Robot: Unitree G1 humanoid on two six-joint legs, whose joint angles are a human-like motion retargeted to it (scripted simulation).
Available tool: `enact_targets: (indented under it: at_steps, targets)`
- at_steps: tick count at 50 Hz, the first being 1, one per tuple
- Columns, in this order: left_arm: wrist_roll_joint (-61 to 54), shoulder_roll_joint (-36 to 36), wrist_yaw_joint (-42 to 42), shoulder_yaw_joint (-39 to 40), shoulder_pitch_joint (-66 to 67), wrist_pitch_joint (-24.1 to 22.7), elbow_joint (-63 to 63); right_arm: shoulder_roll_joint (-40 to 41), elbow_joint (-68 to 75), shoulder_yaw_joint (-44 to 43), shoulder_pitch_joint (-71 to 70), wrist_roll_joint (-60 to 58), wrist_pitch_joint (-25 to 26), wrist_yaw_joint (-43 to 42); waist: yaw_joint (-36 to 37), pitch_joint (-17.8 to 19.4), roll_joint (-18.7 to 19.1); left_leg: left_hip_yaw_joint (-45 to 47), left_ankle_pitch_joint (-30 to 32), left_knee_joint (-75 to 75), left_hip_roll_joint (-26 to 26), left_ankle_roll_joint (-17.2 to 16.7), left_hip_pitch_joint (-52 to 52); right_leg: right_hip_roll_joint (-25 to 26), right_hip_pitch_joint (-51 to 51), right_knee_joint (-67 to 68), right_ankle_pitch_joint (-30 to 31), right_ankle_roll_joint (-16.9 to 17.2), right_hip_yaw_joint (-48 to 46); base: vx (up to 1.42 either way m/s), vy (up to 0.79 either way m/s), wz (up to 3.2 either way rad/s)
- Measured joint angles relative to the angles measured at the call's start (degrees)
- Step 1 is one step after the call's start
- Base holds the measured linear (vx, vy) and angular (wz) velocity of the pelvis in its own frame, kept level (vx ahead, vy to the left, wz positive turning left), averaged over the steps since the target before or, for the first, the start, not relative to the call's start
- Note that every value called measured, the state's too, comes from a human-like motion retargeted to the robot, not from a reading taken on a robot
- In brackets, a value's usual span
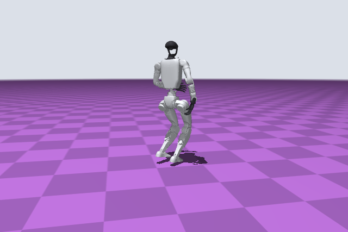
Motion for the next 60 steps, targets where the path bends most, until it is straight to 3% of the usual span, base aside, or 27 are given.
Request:
enact_targets:
  at_steps: [5, 8, 11, 20, 22, 25, 27, 30, 35, 37, 40, 42, 45, 47, 50, 51, 56, 60]
  targets:
    - [5.32, 3.03, 6.46, 9.14, 11.38, 4.15, 17.03, -6.35, -8.06, -11.93, -8.22, 5.61, -1.61, -15.44, -4.9, -0.8, -6.73, -1.44, 9.41, -21.15, -15.12, -1.6, -0.84, -9.09, 0.91, 5.35, 0.55, 5.31, 4.84, 0.38, 0.02, 1.14]
    - [7.2, 4.45, 8.04, 13.59, 16.44, 5.82, 23.38, -8.88, -14.49, -15.76, -11.47, 5.65, -2.22, -20.56, -6.96, -0.46, -9.16, -0.9, 11.84, -25.44, -18.94, -0.3, 1.54, -12.65, 1.12, 10.14, 1.21, 6.63, 6.21, 0.23, 0.0, 0.63]
    - [8.3, 5.73, 9.06, 17.26, 19.66, 6.45, 27.0, -9.77, -20.1, -17.5, -13.9, 4.85, -2.56, -23.03, -7.4, 0.36, -10.73, -1.08, 12.3, -27.95, -20.56, 0.02, 3.76, -15.1, 1.46, 11.58, 0.12, 5.84, 6.61, 0.12, -0.03, 0.34]
    - [6.1, 7.43, 10.0, 22.12, 24.21, 5.33, 24.2, -9.7, -25.89, -11.68, -15.6, 0.79, -2.75, -17.5, -5.19, 2.04, -14.4, -1.41, 16.71, -35.9, -22.22, -3.82, 2.42, -20.95, -0.06, 4.0, -5.49, 3.43, 3.97, -0.06, -0.06, 0.52]
    - [5.0, 8.08, 9.38, 22.41, 24.62, 5.19, 22.34, -10.25, -25.19, -9.46, -16.47, 0.51, -2.42, -14.29, -5.16, 0.72, -14.96, -0.42, 16.07, -40.38, -20.31, -3.35, 1.41, -22.72, -2.24, 1.49, -5.61, 3.23, 2.2, -0.15, -0.01, 0.92]
    - [4.27, 8.48, 9.15, 21.75, 25.49, 4.83, 21.02, -10.85, -24.0, -6.64, -15.8, 0.08, -1.96, -11.34, -5.11, 1.64, -15.73, 3.36, 12.9, -37.09, -18.63, -2.73, -1.28, -26.72, -4.36, 2.44, -6.35, 3.71, 0.11, -0.17, 0.06, 0.92]
    - [3.06, 9.2, 8.57, 22.17, 26.16, 5.3, 20.22, -11.81, -22.52, -4.93, -16.58, 0.89, -1.53, -8.59, -5.13, -0.44, -15.09, 4.81, 10.96, -38.72, -14.65, -2.27, -0.87, -26.52, -6.03, -0.32, -5.65, 3.58, -1.64, -0.09, 0.08, 0.64]
    - [2.72, 9.43, 8.87, 21.69, 27.68, 5.66, 20.36, -12.4, -21.39, -3.58, -15.08, 1.19, -0.96, -7.26, -6.18, 0.09, -15.58, 8.76, 7.46, -30.49, -10.96, -1.02, -1.33, -30.19, -8.25, 2.66, -5.77, 4.18, -1.97, -0.18, 0.15, 0.64]
    - [0.68, 11.55, 9.7, 23.47, 31.67, 6.64, 18.9, -15.04, -21.89, -2.57, -14.09, 5.17, 0.17, -4.39, -4.78, -1.88, -10.4, 8.57, 1.52, -16.78, 5.33, -1.94, 6.41, -23.71, -7.32, 0.67, -5.21, 2.41, -3.06, -0.1, 0.19, -0.34]
    - [0.06, 11.91, 10.27, 23.82, 33.34, 6.52, 18.06, -15.62, -22.48, -2.76, -13.2, 6.36, 0.22, -4.64, -4.73, -1.85, -8.32, 6.69, 3.76, -10.35, 10.48, -3.44, 9.96, -21.81, -8.27, 2.8, -4.89, 1.45, -2.09, -0.22, 0.24, -0.73]
    - [-1.57, 12.11, 11.08, 24.39, 35.87, 6.35, 15.79, -16.76, -23.76, -2.86, -12.23, 8.6, 0.19, -5.64, -3.88, -1.88, -3.1, 2.15, 9.72, -3.53, 18.4, -8.02, 16.76, -16.32, -9.02, 4.57, -3.77, -0.36, -1.63, -0.31, 0.28, -1.03]
    - [-2.73, 11.73, 11.55, 24.01, 36.53, 6.2, 14.45, -17.35, -23.95, -2.94, -12.08, 9.42, 0.06, -6.75, -3.93, -1.87, 0.29, -0.86, 13.76, -1.15, 21.02, -11.45, 20.71, -13.69, -10.67, 6.38, -3.21, -1.04, -1.51, -0.43, 0.35, -0.92]
    - [-3.8, 10.8, 12.25, 21.94, 35.46, 5.96, 12.82, -18.25, -22.42, -3.31, -12.71, 9.39, -0.05, -8.61, -5.05, -1.71, 4.39, -3.77, 13.8, -0.34, 21.96, -14.93, 26.01, -11.84, -13.88, 9.72, -5.12, -1.94, -1.56, -0.53, 0.4, -0.57]
    - [-3.89, 10.02, 12.3, 19.12, 32.64, 5.7, 12.32, -18.58, -19.46, -3.89, -13.55, 8.68, 0.34, -9.69, -6.52, -0.94, 6.38, -4.08, 7.49, -1.33, 21.63, -14.78, 28.74, -11.79, -16.49, 11.77, -7.13, -1.69, -0.97, -0.62, 0.44, -0.15]
    - [-2.92, 8.1, 11.65, 13.39, 24.57, 5.3, 13.61, -18.29, -12.68, -5.4, -15.07, 8.06, 1.55, -10.43, -8.79, 0.92, 8.84, -2.19, -6.93, -5.25, 20.49, -11.72, 30.32, -13.72, -19.8, 10.21, -9.33, -0.62, 0.08, -0.66, 0.45, -0.01]
    - [-2.18, 7.03, 11.43, 11.59, 21.54, 4.99, 14.56, -17.53, -10.21, -5.78, -15.41, 8.27, 1.7, -10.28, -9.12, 1.27, 9.35, -1.3, -7.86, -6.71, 19.52, -11.03, 28.76, -14.38, -20.89, 7.31, -8.32, -0.25, 0.16, -0.7, 0.43, -0.26]
    - [-0.82, 4.7, 10.56, 6.92, 12.89, 2.62, 15.52, -12.47, -3.62, -5.03, -14.57, 11.79, 1.39, -7.63, -9.99, -1.25, 10.4, -0.35, -3.71, -12.64, 13.91, -12.06, 17.62, -10.02, -22.82, -2.02, -5.95, -0.03, -0.35, -0.64, 0.31, -0.64]
    - [-1.07, 5.47, 11.34, 7.23, 12.54, 0.71, 14.09, -9.22, -5.41, -2.63, -11.67, 14.82, 0.78, -6.18, -10.96, -4.38, 6.39, -0.43, 4.66, -16.16, 6.34, -13.34, 10.47, -4.74, -20.63, -0.89, -5.4, -0.96, 0.56, -0.56, 0.14, -0.44]
